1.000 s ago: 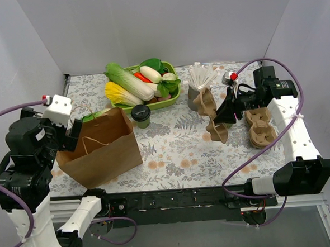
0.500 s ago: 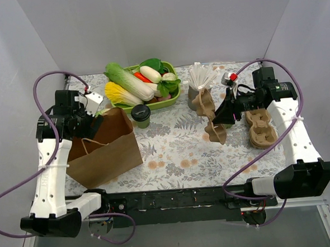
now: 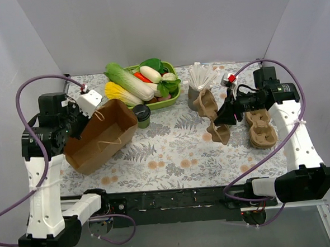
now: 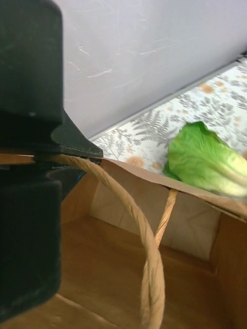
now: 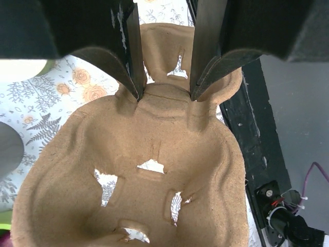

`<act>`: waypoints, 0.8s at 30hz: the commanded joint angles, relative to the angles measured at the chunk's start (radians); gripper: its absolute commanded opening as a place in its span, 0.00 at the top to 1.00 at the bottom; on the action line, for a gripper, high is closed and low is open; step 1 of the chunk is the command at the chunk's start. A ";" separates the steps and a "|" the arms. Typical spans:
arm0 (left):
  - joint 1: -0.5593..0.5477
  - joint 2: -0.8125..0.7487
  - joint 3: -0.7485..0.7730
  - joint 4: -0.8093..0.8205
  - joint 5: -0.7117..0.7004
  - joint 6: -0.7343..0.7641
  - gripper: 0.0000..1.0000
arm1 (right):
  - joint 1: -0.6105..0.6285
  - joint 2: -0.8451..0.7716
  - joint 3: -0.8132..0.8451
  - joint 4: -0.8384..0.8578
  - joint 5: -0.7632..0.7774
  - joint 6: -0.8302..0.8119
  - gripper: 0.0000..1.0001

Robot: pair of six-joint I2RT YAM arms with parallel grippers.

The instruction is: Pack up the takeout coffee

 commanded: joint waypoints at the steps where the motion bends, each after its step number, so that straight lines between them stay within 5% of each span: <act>1: 0.004 -0.038 0.001 -0.039 0.225 0.056 1.00 | 0.021 -0.002 0.096 -0.029 0.044 0.004 0.99; 14: 0.004 -0.135 -0.088 -0.042 0.384 0.096 1.00 | 0.024 0.067 0.276 -0.104 0.112 0.106 0.99; 24: -0.002 -0.107 0.001 -0.042 0.718 -0.074 1.00 | 0.024 0.086 0.316 -0.077 0.110 0.172 0.99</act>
